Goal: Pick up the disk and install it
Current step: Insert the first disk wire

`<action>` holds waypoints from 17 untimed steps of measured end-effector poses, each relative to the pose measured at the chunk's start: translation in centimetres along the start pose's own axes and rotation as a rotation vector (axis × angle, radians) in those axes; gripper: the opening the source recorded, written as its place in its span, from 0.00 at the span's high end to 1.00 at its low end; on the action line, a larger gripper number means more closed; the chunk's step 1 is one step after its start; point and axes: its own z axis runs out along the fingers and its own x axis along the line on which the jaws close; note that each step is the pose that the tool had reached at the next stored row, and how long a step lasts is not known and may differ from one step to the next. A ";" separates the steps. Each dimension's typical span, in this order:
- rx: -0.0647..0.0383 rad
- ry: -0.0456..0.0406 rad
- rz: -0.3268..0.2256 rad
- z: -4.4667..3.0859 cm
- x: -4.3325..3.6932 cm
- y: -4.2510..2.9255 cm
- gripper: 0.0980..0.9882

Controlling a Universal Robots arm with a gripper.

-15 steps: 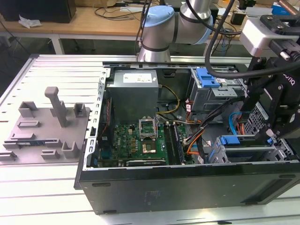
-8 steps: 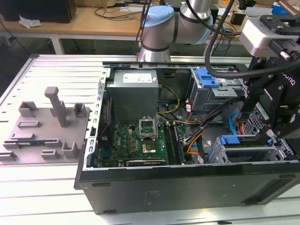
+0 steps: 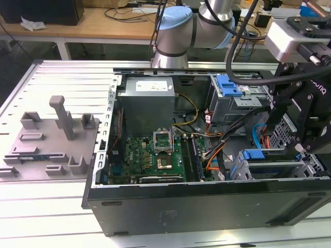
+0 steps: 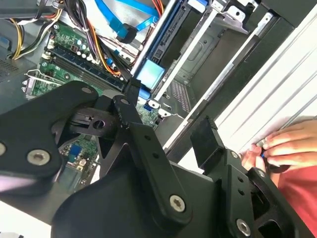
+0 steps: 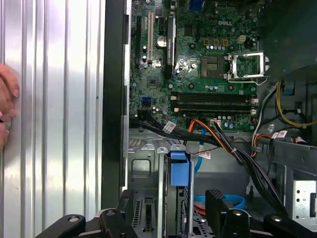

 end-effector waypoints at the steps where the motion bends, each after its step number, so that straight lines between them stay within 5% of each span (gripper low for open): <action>1: 0.000 0.0023 0.000 0.04 -0.25 0.00 0.34; 5: -0.001 0.0582 0.001 0.06 -2.41 -0.04 0.34; 8: -0.002 0.0852 0.001 0.10 -3.95 -0.07 0.34; 9: -0.002 0.1193 0.001 0.11 -5.20 -0.09 0.34; 11: -0.004 0.1819 0.001 0.17 -7.20 -0.13 0.50; 13: -0.004 0.2207 -0.001 0.18 -7.47 -0.12 0.58; 16: -0.005 0.2573 -0.001 0.29 -8.86 -0.20 0.58; 17: -0.005 0.2598 -0.002 0.40 -9.75 -0.30 0.58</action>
